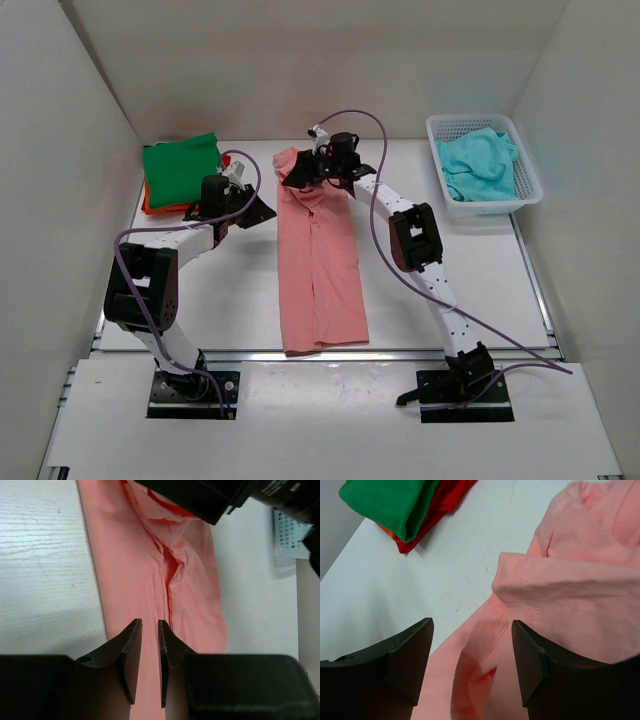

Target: Fold and stack the t-shirts

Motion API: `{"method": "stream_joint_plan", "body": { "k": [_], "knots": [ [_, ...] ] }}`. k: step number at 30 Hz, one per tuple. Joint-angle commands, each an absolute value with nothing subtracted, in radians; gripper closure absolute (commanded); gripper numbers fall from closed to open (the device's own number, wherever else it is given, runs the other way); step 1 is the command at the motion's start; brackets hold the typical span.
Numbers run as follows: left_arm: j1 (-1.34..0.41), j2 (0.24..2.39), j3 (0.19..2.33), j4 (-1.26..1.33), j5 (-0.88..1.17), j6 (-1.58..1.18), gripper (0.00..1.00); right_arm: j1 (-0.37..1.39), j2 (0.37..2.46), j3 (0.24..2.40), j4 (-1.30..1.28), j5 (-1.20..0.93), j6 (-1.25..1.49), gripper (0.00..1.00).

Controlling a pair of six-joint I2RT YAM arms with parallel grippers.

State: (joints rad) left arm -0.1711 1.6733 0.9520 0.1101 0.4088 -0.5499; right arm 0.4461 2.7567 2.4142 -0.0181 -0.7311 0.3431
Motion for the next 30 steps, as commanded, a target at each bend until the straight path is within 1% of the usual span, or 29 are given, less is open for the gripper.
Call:
{"method": "stream_joint_plan", "body": {
  "k": [1, 3, 5, 8, 10, 12, 13, 14, 15, 16, 17, 18, 19, 22, 24, 25, 27, 28, 30],
  "knots": [
    [-0.167, 1.597, 0.936, 0.14, 0.428, -0.554, 0.69, 0.44, 2.547, 2.351, 0.0, -0.681, 0.235, 0.38],
    [-0.163, 1.605, 0.931, 0.135, 0.425, -0.554, 0.69, 0.443, 2.478, 2.274, 0.003, -0.651, 0.207, 0.37],
    [-0.17, 1.606, 0.937, 0.103, 0.436, -0.546, 0.71, 0.448, 2.392, 2.202, -0.05, -0.589, 0.145, 0.37],
    [-0.193, 1.585, 0.936, 0.03, 0.439, -0.522, 0.7, 0.463, 2.275, 2.159, -0.181, -0.477, 0.069, 0.35],
    [-0.21, 1.542, 0.93, -0.044, 0.428, -0.497, 0.7, 0.475, 2.196, 2.096, -0.274, -0.341, 0.077, 0.35],
    [-0.267, 1.482, 0.902, -0.153, 0.402, -0.471, 0.68, 0.473, 2.046, 1.908, -0.328, -0.287, 0.127, 0.4],
    [-0.281, 1.442, 0.894, -0.179, 0.367, -0.457, 0.67, 0.472, 2.002, 1.84, -0.337, -0.266, 0.164, 0.43],
    [-0.323, 1.387, 0.864, -0.228, 0.326, -0.445, 0.65, 0.476, 1.917, 1.709, -0.333, -0.243, 0.217, 0.45],
    [-0.365, 1.369, 0.839, -0.27, 0.287, -0.43, 0.59, 0.48, 1.826, 1.575, -0.328, -0.209, 0.248, 0.47],
    [-0.383, 1.314, 0.822, -0.296, 0.267, -0.426, 0.49, 0.485, 1.778, 1.51, -0.318, -0.181, 0.267, 0.49],
    [-0.417, 1.264, 0.783, -0.322, 0.238, -0.433, 0.48, 0.495, 1.702, 1.383, -0.302, -0.176, 0.317, 0.51],
    [-0.429, 1.203, 0.732, -0.336, 0.239, -0.457, 0.48, 0.512, 1.607, 1.256, -0.304, -0.169, 0.372, 0.55],
    [-0.446, 1.172, 0.698, -0.337, 0.238, -0.469, 0.47, 0.509, 1.567, 1.2, -0.279, -0.16, 0.392, 0.57],
    [-0.472, 1.025, 0.56, -0.371, 0.236, -0.523, 0.48, 0.593, 1.363, 0.92, -0.258, -0.1, 0.512, 0.59],
    [-0.497, 0.903, 0.494, -0.383, 0.233, -0.566, 0.47, 0.645, 1.297, 0.811, -0.224, -0.092, 0.575, 0.59],
    [-0.506, 0.875, 0.457, -0.388, 0.247, -0.575, 0.46, 0.65, 1.261, 0.754, -0.224, -0.1, 0.619, 0.59],
    [-0.521, 0.797, 0.41, -0.409, 0.262, -0.61, 0.46, 0.724, 1.205, 0.685, -0.206, -0.055, 0.678, 0.58],
    [-0.549, 0.776, 0.399, -0.407, 0.268, -0.626, 0.47, 0.768, 1.177, 0.643, -0.206, -0.04, 0.71, 0.57],
    [-0.602, 0.749, 0.367, -0.405, 0.265, -0.664, 0.47, 0.788, 1.142, 0.586, -0.193, -0.031, 0.756, 0.54]
  ]
}}
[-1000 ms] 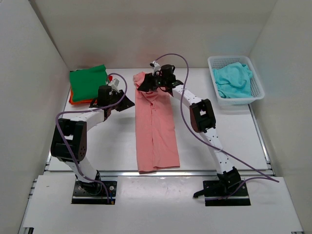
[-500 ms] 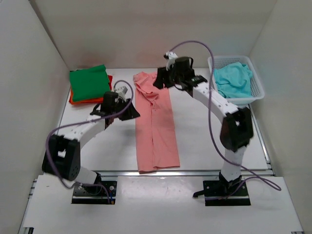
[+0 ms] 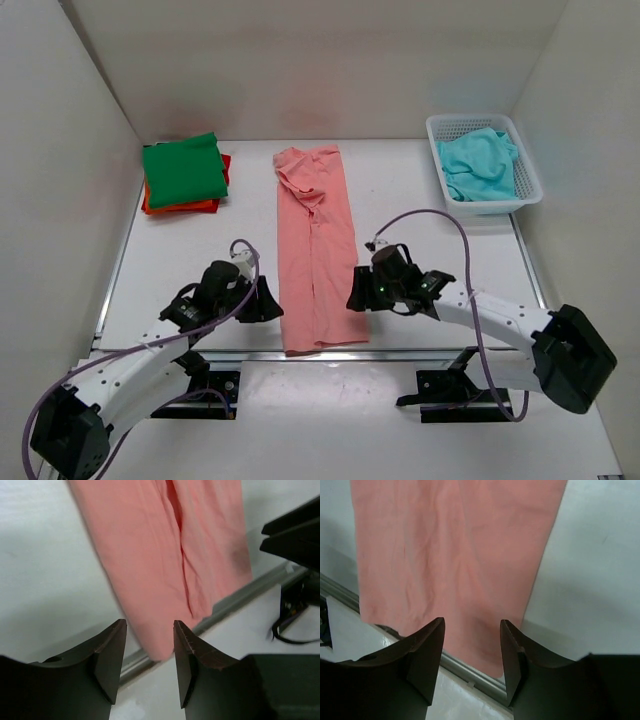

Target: Fold and stack the t-shirts

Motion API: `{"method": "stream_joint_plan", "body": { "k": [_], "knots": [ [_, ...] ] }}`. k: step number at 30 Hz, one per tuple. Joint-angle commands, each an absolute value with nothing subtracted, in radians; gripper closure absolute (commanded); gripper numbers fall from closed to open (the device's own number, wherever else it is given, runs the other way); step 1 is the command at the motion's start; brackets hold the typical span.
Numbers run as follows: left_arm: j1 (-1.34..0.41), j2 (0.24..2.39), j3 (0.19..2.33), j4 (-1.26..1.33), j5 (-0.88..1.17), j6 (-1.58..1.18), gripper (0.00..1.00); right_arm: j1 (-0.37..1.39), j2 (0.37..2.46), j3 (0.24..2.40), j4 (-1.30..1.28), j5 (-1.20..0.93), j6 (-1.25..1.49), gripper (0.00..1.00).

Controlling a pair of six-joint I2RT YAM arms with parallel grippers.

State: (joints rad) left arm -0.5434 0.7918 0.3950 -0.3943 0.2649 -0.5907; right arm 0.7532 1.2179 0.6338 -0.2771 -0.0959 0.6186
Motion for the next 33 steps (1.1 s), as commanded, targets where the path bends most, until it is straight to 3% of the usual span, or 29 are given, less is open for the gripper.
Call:
{"method": "stream_joint_plan", "body": {
  "k": [1, 7, 17, 19, 20, 21, 22, 23, 24, 33],
  "knots": [
    [-0.635, 0.736, 0.342, -0.397, 0.267, -0.692, 0.47, 0.796, 1.117, 0.546, -0.189, -0.041, 0.787, 0.54],
    [-0.672, 0.724, 0.241, -0.336, 0.314, -0.727, 0.47, 0.828, 1.025, 0.444, -0.207, -0.028, 0.839, 0.48],
    [-0.793, 0.928, 0.264, -0.242, 0.262, -0.745, 0.49, 0.897, 1.043, 0.354, -0.109, -0.086, 0.908, 0.49],
    [-0.814, 0.962, 0.271, -0.232, 0.258, -0.75, 0.5, 0.92, 1.066, 0.353, -0.091, -0.081, 0.913, 0.57],
    [-0.821, 0.979, 0.272, -0.233, 0.259, -0.746, 0.55, 0.937, 1.089, 0.351, -0.081, -0.081, 0.92, 0.61],
    [-0.819, 0.982, 0.282, -0.23, 0.267, -0.741, 0.69, 0.936, 1.094, 0.353, -0.078, -0.086, 0.925, 0.74],
    [-0.812, 0.98, 0.281, -0.233, 0.27, -0.739, 0.89, 0.945, 1.092, 0.351, -0.072, -0.092, 0.92, 0.93],
    [-0.819, 0.976, 0.281, -0.245, 0.271, -0.741, 0.94, 0.966, 1.097, 0.348, -0.066, -0.098, 0.93, 1.0],
    [-0.824, 0.97, 0.275, -0.258, 0.276, -0.744, 1.0, 0.977, 1.095, 0.348, -0.066, -0.091, 0.943, 1.0],
    [-0.824, 0.807, 0.297, -0.409, 0.313, -0.762, 1.0, 1.134, 1.107, 0.415, -0.164, -0.12, 0.971, 1.0]
  ]
}}
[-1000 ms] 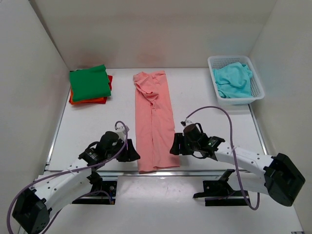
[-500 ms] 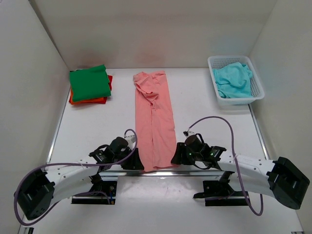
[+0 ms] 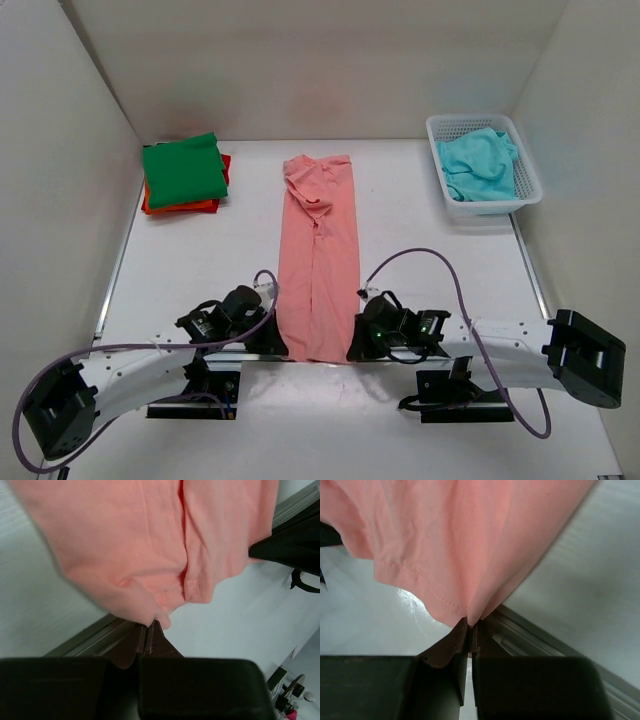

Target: Fold and stack the t-shirts

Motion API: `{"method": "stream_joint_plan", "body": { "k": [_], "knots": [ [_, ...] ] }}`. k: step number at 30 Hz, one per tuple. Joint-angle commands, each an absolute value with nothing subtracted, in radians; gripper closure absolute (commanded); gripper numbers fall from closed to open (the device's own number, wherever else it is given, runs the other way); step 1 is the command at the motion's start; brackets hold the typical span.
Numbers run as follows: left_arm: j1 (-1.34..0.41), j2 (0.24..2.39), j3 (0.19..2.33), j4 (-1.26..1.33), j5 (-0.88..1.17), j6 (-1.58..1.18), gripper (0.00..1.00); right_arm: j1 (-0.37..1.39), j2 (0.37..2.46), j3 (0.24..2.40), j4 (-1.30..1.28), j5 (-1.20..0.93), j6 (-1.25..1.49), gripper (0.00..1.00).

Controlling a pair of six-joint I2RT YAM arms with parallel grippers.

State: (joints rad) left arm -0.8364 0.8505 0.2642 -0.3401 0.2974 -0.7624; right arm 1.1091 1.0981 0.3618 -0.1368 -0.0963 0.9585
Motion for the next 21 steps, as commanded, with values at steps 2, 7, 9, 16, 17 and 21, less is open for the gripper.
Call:
{"method": "stream_joint_plan", "body": {
  "k": [2, 7, 9, 16, 17, 21],
  "knots": [
    [-0.786, 0.776, 0.346, -0.466, 0.319, -0.737, 1.0, 1.115, 1.098, 0.457, -0.216, -0.143, 0.947, 1.0],
    [-0.605, 0.811, 0.455, -0.462, 0.4, -0.672, 1.0, 0.947, 1.097, 0.592, -0.276, -0.262, 0.8, 1.0],
    [-0.562, 0.883, 0.5, -0.454, 0.406, -0.632, 1.0, 0.818, 1.109, 0.617, -0.281, -0.34, 0.753, 1.0],
    [-0.371, 1.115, 0.653, -0.307, 0.462, -0.583, 1.0, 0.485, 1.253, 0.768, -0.304, -0.531, 0.572, 1.0],
    [-0.358, 1.138, 0.684, -0.284, 0.459, -0.578, 1.0, 0.476, 1.299, 0.81, -0.302, -0.535, 0.559, 1.0],
    [-0.322, 1.326, 0.784, -0.223, 0.462, -0.557, 1.0, 0.39, 1.466, 0.931, -0.299, -0.563, 0.488, 1.0]
  ]
}}
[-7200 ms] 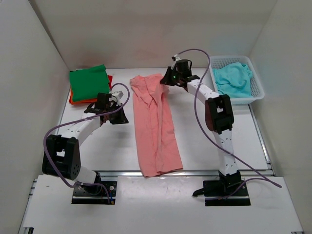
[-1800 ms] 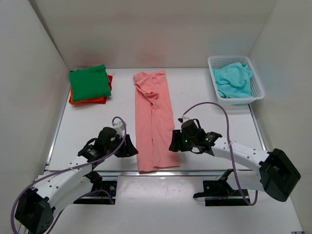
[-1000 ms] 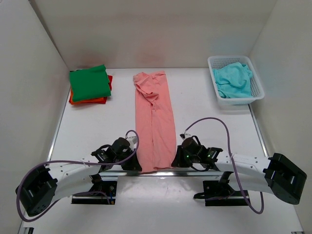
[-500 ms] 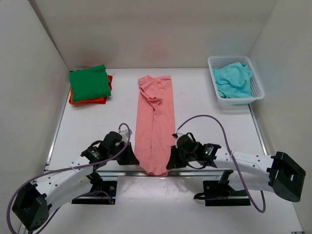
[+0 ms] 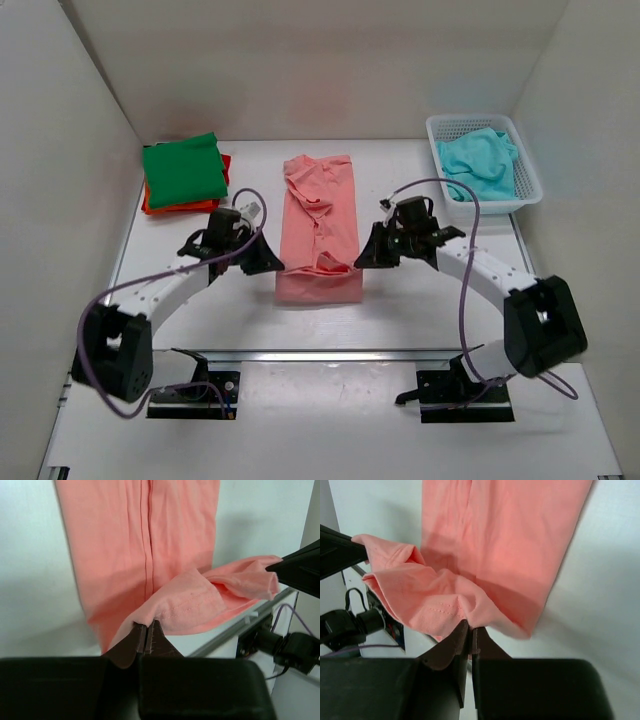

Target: Fold and stack the t-shirts

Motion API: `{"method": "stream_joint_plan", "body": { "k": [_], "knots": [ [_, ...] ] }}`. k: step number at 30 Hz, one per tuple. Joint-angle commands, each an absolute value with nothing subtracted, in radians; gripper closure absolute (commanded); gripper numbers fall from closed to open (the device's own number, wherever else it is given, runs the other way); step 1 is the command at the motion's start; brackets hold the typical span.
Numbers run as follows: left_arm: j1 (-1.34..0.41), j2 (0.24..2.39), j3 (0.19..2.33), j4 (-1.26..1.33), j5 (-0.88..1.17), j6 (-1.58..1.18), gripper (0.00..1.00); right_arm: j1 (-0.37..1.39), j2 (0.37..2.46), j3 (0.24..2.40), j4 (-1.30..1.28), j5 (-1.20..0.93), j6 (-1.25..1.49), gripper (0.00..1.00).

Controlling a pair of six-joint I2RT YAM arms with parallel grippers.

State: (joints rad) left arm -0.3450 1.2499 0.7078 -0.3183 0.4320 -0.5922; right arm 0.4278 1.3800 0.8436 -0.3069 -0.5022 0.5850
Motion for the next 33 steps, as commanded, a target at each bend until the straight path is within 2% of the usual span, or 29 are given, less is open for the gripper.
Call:
{"method": "stream_joint_plan", "body": {
  "k": [1, 5, 6, 7, 9, 10, 11, 13, 14, 15, 16, 18, 20, 22, 25, 27, 29, 33],
  "knots": [
    [-0.307, 1.379, 0.813, -0.201, 0.468, -0.558, 1.0, 0.373, 1.494, 0.974, -0.298, -0.575, 0.47, 1.0],
    [-0.267, 1.573, 0.922, -0.12, 0.465, -0.566, 1.0, 0.324, 1.69, 1.121, -0.282, -0.609, 0.42, 0.99],
    [-0.255, 1.595, 0.937, -0.066, 0.46, -0.569, 0.93, 0.318, 1.744, 1.167, -0.278, -0.612, 0.417, 0.97],
    [-0.247, 1.624, 0.936, -0.046, 0.457, -0.58, 0.79, 0.305, 1.765, 1.189, -0.27, -0.597, 0.417, 0.9],
    [-0.216, 1.657, 0.947, 0.065, 0.436, -0.633, 0.84, 0.292, 1.828, 1.233, -0.239, -0.569, 0.417, 0.78],
    [-0.207, 1.67, 0.937, 0.096, 0.437, -0.649, 0.8, 0.278, 1.832, 1.239, -0.195, -0.534, 0.429, 0.77],
    [-0.189, 1.672, 0.914, 0.18, 0.446, -0.69, 0.7, 0.27, 1.819, 1.227, -0.142, -0.505, 0.439, 0.76],
    [-0.172, 1.628, 0.817, 0.35, 0.416, -0.756, 0.6, 0.261, 1.777, 1.149, -0.051, -0.432, 0.482, 0.62],
    [-0.169, 1.596, 0.792, 0.373, 0.401, -0.774, 0.47, 0.256, 1.755, 1.131, -0.007, -0.405, 0.5, 0.56],
    [-0.175, 1.557, 0.751, 0.405, 0.393, -0.772, 0.42, 0.255, 1.726, 1.094, 0.029, -0.402, 0.529, 0.55],
    [-0.184, 1.516, 0.717, 0.411, 0.384, -0.756, 0.45, 0.258, 1.695, 1.042, 0.044, -0.399, 0.558, 0.54],
    [-0.202, 1.468, 0.684, 0.376, 0.383, -0.735, 0.42, 0.29, 1.633, 0.971, 0.063, -0.348, 0.574, 0.55],
    [-0.236, 1.419, 0.62, 0.315, 0.394, -0.715, 0.5, 0.33, 1.544, 0.858, 0.057, -0.298, 0.584, 0.56],
    [-0.274, 1.338, 0.56, 0.246, 0.365, -0.672, 0.53, 0.397, 1.478, 0.768, 0.067, -0.252, 0.624, 0.56],
    [-0.357, 1.203, 0.43, 0.164, 0.234, -0.664, 0.43, 0.478, 1.36, 0.623, 0.084, -0.168, 0.708, 0.56],
    [-0.425, 1.101, 0.338, 0.13, 0.111, -0.693, 0.46, 0.54, 1.293, 0.549, 0.104, -0.108, 0.771, 0.56],
    [-0.491, 0.996, 0.221, 0.167, 0.003, -0.785, 0.45, 0.592, 1.24, 0.462, 0.121, -0.042, 0.834, 0.51],
    [-0.486, 0.904, 0.117, 0.251, -0.051, -0.833, 0.47, 0.621, 1.247, 0.41, 0.176, -0.046, 0.887, 0.49]
  ]
}}
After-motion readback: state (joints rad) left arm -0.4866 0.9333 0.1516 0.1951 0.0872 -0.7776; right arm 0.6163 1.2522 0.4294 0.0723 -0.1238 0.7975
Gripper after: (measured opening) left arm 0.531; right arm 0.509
